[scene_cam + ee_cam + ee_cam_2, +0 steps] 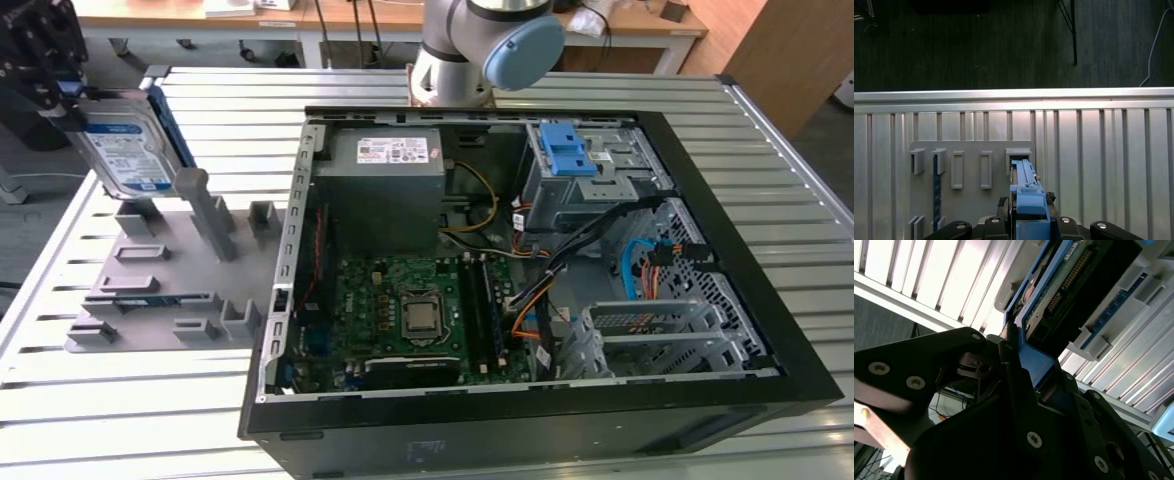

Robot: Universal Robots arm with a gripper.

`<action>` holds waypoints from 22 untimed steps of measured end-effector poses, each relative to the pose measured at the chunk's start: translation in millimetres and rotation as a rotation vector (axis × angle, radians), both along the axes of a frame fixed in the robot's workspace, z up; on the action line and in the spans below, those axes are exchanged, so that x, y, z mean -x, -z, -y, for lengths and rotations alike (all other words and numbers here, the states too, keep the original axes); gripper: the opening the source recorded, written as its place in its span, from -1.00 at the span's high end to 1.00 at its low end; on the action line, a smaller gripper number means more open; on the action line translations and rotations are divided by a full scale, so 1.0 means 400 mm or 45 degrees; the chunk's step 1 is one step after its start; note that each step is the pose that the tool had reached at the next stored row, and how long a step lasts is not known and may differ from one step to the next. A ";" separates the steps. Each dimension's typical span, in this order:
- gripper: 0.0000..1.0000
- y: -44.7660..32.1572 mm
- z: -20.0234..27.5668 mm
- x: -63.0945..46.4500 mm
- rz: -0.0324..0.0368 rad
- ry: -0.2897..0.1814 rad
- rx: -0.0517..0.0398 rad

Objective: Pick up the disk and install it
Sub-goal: 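Pick up the disk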

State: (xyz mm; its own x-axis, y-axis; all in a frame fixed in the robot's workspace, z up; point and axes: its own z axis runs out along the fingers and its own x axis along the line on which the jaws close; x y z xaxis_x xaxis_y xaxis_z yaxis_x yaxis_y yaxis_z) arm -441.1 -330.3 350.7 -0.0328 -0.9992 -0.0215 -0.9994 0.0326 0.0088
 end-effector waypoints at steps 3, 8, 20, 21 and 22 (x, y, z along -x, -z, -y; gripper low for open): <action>0.27 -0.004 0.000 0.000 -0.0002 0.000 0.000; 0.27 -0.011 0.000 0.000 -0.0002 0.000 0.000; 0.27 -0.028 -0.001 0.000 0.0000 0.000 0.000; 0.27 -0.030 -0.001 0.000 -0.0001 0.000 0.000; 0.27 -0.031 -0.001 0.000 -0.0002 0.000 0.000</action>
